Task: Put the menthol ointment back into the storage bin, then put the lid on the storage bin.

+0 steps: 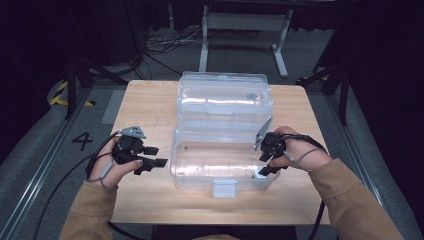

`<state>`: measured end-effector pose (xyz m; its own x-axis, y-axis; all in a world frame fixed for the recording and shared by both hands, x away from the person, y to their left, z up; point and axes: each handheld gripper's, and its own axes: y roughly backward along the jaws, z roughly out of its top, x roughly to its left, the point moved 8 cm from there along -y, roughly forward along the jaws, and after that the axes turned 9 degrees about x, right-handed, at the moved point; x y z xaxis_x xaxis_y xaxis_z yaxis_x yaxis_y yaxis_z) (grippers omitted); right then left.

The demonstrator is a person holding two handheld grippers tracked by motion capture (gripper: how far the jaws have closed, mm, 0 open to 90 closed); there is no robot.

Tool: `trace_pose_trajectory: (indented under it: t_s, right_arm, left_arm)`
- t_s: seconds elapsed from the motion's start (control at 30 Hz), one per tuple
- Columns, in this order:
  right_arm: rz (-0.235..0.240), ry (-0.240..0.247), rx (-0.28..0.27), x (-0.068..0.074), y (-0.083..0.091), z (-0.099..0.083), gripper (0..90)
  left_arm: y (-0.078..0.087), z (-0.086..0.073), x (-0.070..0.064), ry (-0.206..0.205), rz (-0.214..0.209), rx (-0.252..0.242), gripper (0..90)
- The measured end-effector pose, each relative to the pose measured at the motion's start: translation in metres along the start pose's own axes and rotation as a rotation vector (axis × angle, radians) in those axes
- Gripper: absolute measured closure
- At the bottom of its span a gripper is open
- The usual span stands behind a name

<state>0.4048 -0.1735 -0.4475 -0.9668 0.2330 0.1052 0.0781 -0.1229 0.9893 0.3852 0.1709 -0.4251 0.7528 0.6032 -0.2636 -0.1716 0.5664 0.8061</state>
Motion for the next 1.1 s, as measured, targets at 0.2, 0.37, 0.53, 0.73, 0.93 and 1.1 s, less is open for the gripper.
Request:
trace_pose_trajectory:
  t_s: [0.2,0.37,0.53,0.73,0.93,1.1]
  right_arm:
    - [-0.016,-0.024,-0.064,0.000,0.018,-0.001,47.1]
    - [-0.024,-0.040,-0.139,0.000,0.037,0.004,48.4]
    - [-0.042,-0.035,-0.185,-0.002,0.048,0.009,49.3]
    - [-0.057,-0.047,-0.266,-0.005,0.065,0.021,51.3]
    - [-0.086,-0.062,-0.357,-0.012,0.083,0.035,51.7]
    - [-0.114,-0.092,-0.421,-0.024,0.097,0.048,52.2]
  left_arm:
    - [-0.003,0.003,-0.001,-0.010,-0.007,0.005,40.7]
    - [-0.001,0.001,-0.002,-0.010,-0.005,0.001,40.7]
    - [0.002,-0.001,-0.002,-0.011,-0.002,-0.005,40.7]
    - [0.004,-0.007,-0.004,-0.005,0.003,-0.005,40.7]
    - [0.007,-0.012,-0.005,-0.002,0.008,-0.008,40.5]
    - [0.008,-0.015,-0.007,-0.003,0.008,-0.009,40.3]
